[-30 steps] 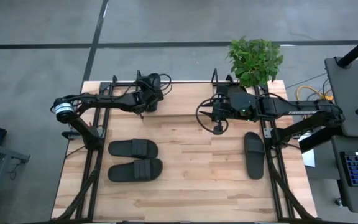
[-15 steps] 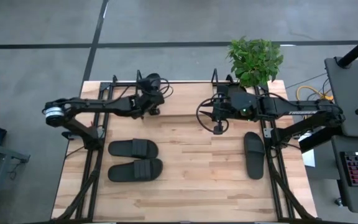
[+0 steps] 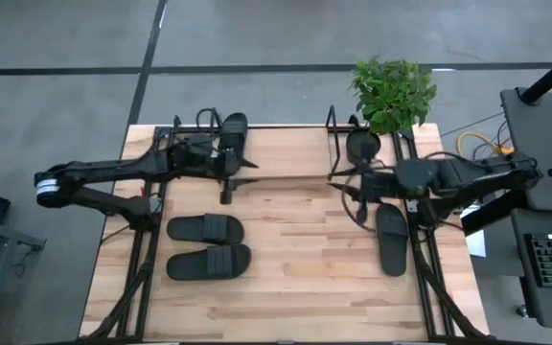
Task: Pick and place slides into the shelf
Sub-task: Put the black slide on the shelf
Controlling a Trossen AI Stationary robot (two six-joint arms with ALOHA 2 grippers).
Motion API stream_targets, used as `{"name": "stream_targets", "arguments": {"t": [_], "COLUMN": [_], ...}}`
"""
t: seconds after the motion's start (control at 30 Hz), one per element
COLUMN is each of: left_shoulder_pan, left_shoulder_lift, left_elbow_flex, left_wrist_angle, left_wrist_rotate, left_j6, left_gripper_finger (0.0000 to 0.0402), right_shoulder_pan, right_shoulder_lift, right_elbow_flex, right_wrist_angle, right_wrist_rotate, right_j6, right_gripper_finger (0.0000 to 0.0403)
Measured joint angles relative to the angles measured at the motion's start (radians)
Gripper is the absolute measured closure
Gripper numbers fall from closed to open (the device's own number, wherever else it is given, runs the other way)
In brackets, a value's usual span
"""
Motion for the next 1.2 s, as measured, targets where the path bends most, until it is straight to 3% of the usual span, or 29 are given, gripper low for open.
{"name": "stream_targets", "arguments": {"t": [0.17,0.37,0.7,0.93,1.2], "left_shoulder_pan": [-0.003,-0.003,-0.005,-0.005,-0.005], "left_shoulder_lift": [-0.064,-0.107,-0.123,-0.121,-0.121], "left_elbow_flex": [-0.065,-0.149,-0.198,-0.197,-0.197], "left_wrist_angle": [0.074,0.139,0.193,0.215,0.217], "left_wrist_rotate": [0.002,-0.001,-0.001,-0.001,-0.001], "left_j6": [-0.002,-0.006,-0.030,-0.030,-0.034], "left_gripper_finger": [0.0239,0.0239,0.0239,0.0239,0.0239], "right_shoulder_pan": [0.171,0.314,0.383,0.414,0.416], "right_shoulder_lift": [-0.046,-0.051,-0.012,0.052,0.145], "right_elbow_flex": [-0.045,-0.044,0.027,0.032,0.032], "right_wrist_angle": [-0.010,-0.124,-0.588,-0.810,-0.894], "right_wrist_rotate": [0.273,0.453,0.342,0.328,0.172], "right_j6": [0.002,0.047,0.477,0.744,0.819], "right_gripper_finger": [0.0320,0.0319,0.0311,0.0303,0.0262]}}
